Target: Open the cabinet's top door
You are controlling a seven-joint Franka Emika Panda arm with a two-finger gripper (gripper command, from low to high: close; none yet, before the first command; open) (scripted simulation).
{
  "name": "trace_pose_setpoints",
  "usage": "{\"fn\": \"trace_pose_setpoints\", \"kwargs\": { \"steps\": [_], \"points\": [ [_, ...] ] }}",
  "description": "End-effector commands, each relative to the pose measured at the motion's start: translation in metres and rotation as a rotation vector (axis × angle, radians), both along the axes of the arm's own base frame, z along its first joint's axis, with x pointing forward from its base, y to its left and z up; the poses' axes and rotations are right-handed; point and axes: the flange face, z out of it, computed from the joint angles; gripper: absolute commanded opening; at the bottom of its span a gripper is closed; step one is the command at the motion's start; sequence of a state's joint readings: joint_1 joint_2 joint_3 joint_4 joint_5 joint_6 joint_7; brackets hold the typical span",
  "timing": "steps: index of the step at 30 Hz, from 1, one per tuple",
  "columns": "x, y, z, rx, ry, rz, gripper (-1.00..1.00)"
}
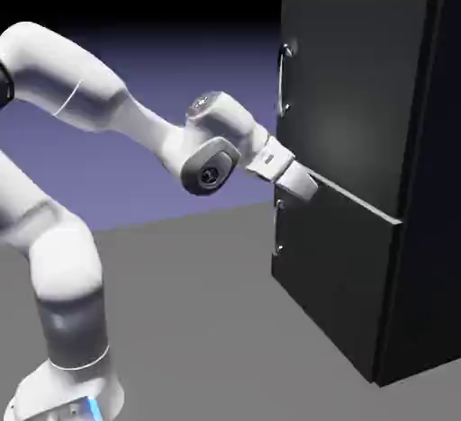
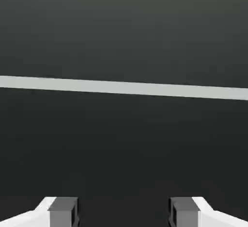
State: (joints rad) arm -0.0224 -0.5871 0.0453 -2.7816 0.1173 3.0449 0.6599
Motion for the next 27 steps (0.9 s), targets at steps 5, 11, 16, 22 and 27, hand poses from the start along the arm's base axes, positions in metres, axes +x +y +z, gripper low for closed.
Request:
{"fn": "trace_pose_setpoints", "kwargs": {
  "steps": [5, 11, 16, 22, 27],
  "points": [
    [0.001, -0.005, 0.038, 0.014, -0.099, -0.020, 0.00],
    [-0.003, -0.007, 0.078, 0.025, -0.216, -0.042, 0.00],
    [-0.010, -0.004, 0.107, 0.030, -0.309, -0.057, 0.00],
    [-0.019, 0.006, 0.134, 0.031, -0.413, -0.072, 0.00],
    [-0.027, 0.019, 0.150, 0.030, -0.491, -0.082, 0.00]
  ]
}}
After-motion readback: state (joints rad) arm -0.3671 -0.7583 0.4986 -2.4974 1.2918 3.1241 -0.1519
